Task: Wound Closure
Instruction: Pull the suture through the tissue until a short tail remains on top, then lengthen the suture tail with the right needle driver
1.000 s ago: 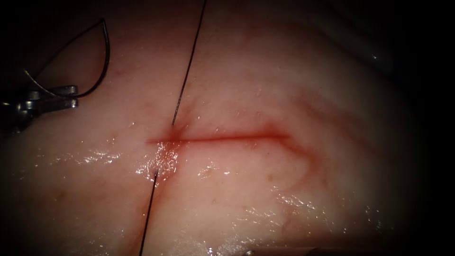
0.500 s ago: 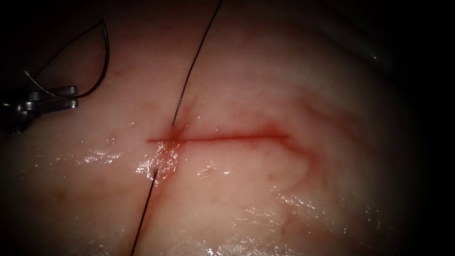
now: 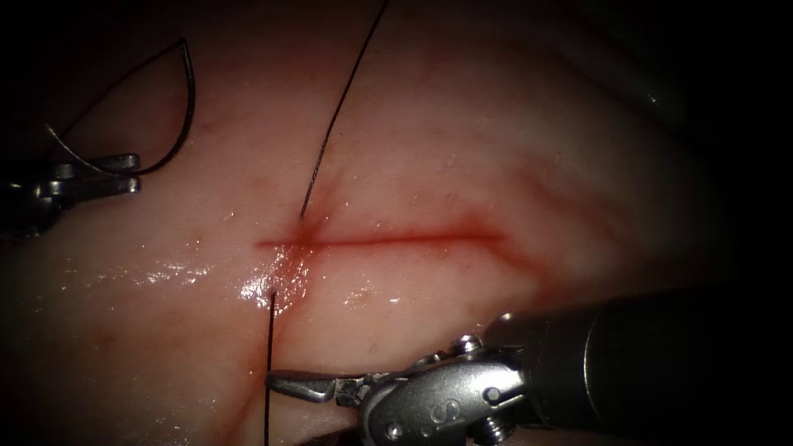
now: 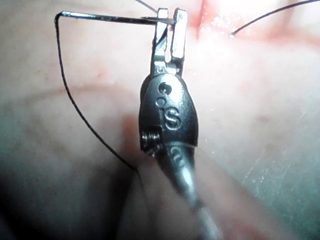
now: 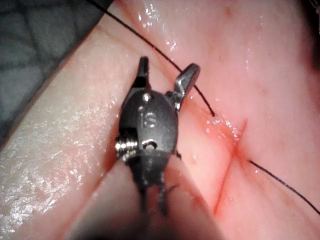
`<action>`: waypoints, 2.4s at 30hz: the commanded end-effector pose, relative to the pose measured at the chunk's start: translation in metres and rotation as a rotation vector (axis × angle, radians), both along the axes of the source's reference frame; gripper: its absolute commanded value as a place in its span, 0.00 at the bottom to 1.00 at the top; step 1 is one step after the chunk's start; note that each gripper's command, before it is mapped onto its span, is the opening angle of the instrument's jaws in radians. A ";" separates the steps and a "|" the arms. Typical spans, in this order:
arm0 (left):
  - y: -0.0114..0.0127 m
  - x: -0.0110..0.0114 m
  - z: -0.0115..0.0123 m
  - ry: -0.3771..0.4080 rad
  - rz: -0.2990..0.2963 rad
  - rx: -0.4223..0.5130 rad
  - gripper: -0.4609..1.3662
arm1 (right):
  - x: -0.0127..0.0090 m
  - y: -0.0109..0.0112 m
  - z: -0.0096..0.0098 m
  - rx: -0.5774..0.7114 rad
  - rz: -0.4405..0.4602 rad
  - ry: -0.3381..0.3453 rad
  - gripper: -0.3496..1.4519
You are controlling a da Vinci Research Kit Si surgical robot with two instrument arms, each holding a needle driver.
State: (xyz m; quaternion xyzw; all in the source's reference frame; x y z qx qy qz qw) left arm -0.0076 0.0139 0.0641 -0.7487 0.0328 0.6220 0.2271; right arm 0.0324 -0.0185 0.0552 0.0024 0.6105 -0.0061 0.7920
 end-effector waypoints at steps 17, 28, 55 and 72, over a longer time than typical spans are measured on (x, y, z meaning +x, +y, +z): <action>0.0001 -0.0001 -0.0001 -0.006 0.010 -0.002 0.06 | 0.0030 0.0033 0.0098 -0.011 0.001 -0.007 0.18; 0.0004 -0.0002 -0.0003 -0.006 0.009 0.001 0.06 | 0.0026 -0.0008 0.0090 0.003 -0.142 -0.012 0.00; -0.0001 -0.0009 -0.0003 -0.010 0.012 -0.011 0.06 | 0.0072 -0.0141 -0.0067 0.002 -0.328 -0.011 0.00; -0.0003 -0.0005 -0.0003 -0.011 0.015 -0.011 0.06 | 0.0005 -0.0072 -0.0057 0.037 -0.085 -0.077 0.89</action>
